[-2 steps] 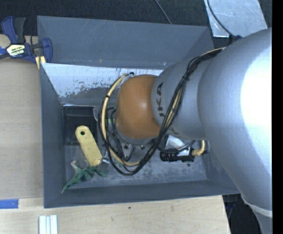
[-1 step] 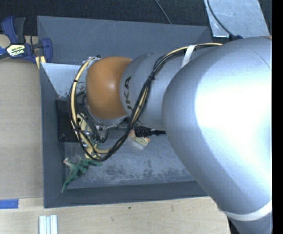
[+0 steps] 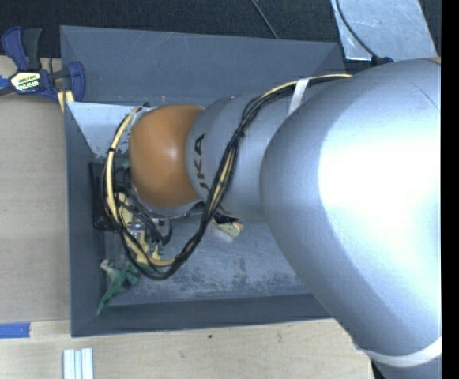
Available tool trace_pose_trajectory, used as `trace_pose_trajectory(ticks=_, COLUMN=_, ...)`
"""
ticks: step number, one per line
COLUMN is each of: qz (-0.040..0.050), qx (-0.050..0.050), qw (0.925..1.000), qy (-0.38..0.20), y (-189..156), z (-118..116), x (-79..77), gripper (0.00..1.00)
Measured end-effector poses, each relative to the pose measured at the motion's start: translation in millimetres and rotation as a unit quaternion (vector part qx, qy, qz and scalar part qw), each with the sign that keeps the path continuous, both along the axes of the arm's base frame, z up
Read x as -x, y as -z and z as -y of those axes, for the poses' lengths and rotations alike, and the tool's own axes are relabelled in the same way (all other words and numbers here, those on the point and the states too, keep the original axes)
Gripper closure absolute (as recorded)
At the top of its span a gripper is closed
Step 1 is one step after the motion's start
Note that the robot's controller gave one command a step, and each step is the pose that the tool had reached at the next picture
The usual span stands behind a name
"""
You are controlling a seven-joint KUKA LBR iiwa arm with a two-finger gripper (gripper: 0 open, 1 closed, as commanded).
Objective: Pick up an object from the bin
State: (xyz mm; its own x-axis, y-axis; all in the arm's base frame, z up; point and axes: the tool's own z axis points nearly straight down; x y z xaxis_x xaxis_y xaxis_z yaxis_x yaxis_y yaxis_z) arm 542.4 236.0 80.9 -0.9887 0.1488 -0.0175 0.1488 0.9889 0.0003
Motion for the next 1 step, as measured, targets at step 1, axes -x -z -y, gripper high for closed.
trace_pose_trajectory(ticks=1, qz=0.0, qx=0.0, qw=1.0, qy=0.0, y=0.0, z=0.1, x=0.0, gripper=1.0)
